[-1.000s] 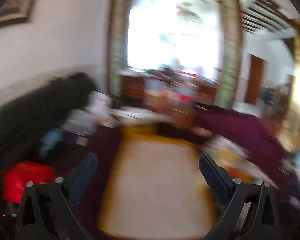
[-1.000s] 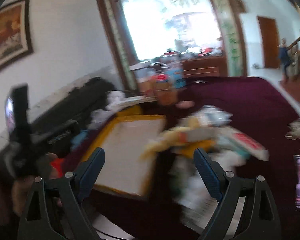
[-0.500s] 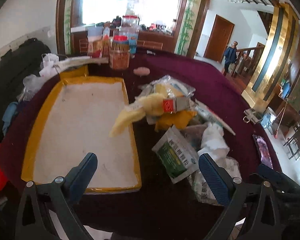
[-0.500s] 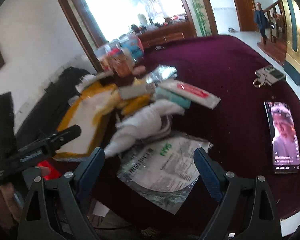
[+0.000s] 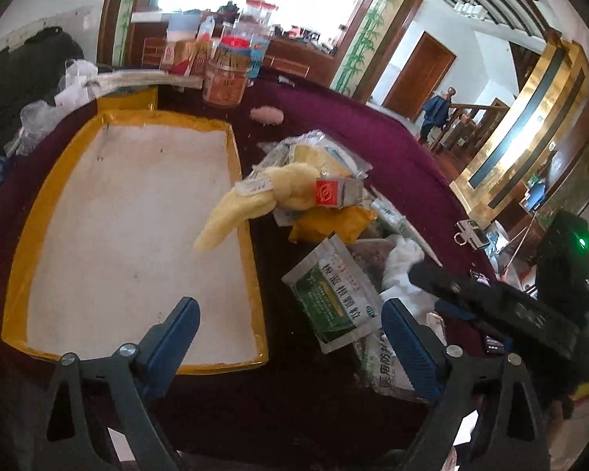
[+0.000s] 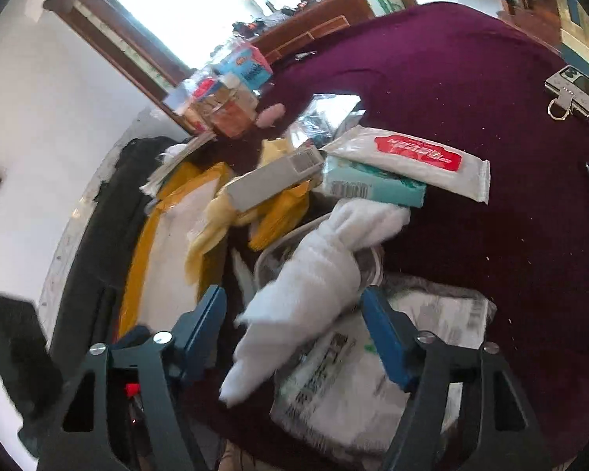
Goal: Organize soft objects
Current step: 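Grasp the white towel and green medicine packet with the right gripper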
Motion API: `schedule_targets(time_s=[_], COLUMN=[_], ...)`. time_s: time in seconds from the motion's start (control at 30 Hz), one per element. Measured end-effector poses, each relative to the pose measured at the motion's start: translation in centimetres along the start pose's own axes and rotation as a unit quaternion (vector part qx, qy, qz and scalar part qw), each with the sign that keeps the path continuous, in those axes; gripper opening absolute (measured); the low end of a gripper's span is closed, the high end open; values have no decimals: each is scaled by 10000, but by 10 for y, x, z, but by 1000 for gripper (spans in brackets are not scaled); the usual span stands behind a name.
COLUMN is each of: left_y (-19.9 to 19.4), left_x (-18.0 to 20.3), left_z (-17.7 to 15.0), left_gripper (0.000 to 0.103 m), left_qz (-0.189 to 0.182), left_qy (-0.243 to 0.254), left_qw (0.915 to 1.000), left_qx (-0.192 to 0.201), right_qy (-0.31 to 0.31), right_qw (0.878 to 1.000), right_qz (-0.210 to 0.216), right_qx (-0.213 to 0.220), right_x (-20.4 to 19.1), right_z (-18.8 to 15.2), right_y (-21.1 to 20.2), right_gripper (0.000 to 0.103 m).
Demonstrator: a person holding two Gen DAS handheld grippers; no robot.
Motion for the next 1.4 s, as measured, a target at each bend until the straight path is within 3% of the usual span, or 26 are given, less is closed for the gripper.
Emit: schedule_targets(time_s=[0.1,0.17,0.37,0.6,0.67,0.73,1.0,1.3,1.4], left_y=[7,13,10,41,48,59,74,71,68], left_x=[-5,-4,6,23,27,30,38,47,51], left_z=[-2,3,22,31,32,28,7,6,7], left_gripper=[95,95,95,82,69,64,61,61,70], left_qz=[-63,-188,-128,-408,-332,-264,-125,105,240], left_qy=[-127,-223,106,80,149,199,271,381,445], left_qw=[9997,9991,9998,9978,9979,9970,9946,9959,9958], left_qx=[-175,-302,-93,-507,-535,-695,-995,-813,-764], right_qy=[154,390,0,112,175,143,-390,-692,-758], right_qw=[9995,9992,9999,9990,9984,9982,9974,9956,9942], right_qz=[-261,-52,-36,317,422,442,346,-2,-66], right_qx=[116,88,123,278,318,368,491,635,761], right_x=[7,13,9,18,20,18,6,12,12], right_z=[6,7,-8,-7,-7,-7,-21,-35,-34], right_y=[8,7,4,-14,-17,-21,-31,-36,-39], right_gripper=[57,51,39,37,37,37,37,37,38])
Point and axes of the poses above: each gripper's, at about its wrist camera, not at the fingertips, and y roughly the way its jaws point, x to its right, z to its top, the point moved 8 cm from there along y, roughly the way its jaws point, and after that the axes turned 10 degrees about y, right-handed, at the moved point
